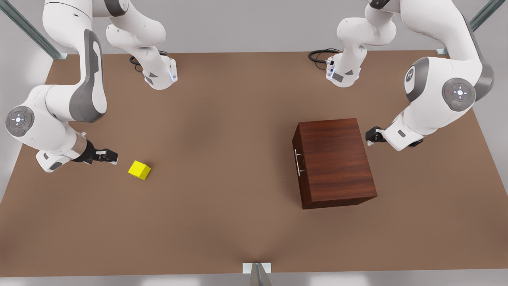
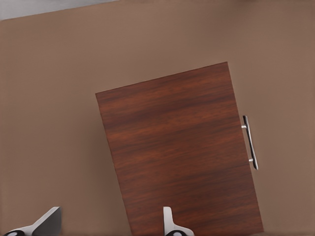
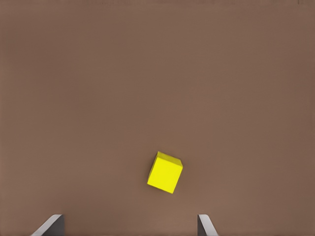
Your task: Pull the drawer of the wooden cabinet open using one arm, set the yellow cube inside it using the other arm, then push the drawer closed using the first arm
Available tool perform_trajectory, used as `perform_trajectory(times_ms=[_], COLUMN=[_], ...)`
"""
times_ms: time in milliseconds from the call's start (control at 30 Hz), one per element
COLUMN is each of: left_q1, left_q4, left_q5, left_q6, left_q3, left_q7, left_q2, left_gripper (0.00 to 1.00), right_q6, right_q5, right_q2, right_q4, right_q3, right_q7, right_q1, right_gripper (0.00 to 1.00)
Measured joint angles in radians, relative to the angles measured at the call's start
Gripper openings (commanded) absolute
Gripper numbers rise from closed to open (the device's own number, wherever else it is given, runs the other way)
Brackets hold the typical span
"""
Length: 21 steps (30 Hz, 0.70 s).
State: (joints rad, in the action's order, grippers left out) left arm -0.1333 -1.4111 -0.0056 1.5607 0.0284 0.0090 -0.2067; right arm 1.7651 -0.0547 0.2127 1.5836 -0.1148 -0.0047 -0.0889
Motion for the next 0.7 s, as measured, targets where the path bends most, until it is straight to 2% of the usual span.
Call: perform_trajectory(times_ms=[100, 233, 433, 700], left_q1=[-0.015, -0.241, -0.448, -0.513], left_q4=[0.004, 0.010, 0.033, 0.030], left_q5=[0.003, 0.049, 0.108, 0.194], left_q6=[0.003, 0.007, 0.058, 0.178], left_q3=[0.006, 0.014, 0.023, 0.021], left_q7=[-0.001, -0.056, -0.249, -0.539], left_q2=[-0.006, -0.052, -0.193, -0.328], left_gripper=[1.00, 1.00, 1.00, 1.00], right_q6=[-0.001, -0.006, 0.004, 0.248], right_q5=[-0.004, -0.003, -0.012, -0.035], right_q2=[0.000, 0.024, 0.053, 0.013], right_q4=[0.004, 0.030, 0.108, 0.407], right_q3=[-0.001, -0.006, -0.012, -0.011], right_q7=[0.006, 0.049, 0.106, 0.202], right_q1=[0.002, 0.017, 0.076, 0.075], right_gripper=[1.00, 1.00, 1.00, 1.00])
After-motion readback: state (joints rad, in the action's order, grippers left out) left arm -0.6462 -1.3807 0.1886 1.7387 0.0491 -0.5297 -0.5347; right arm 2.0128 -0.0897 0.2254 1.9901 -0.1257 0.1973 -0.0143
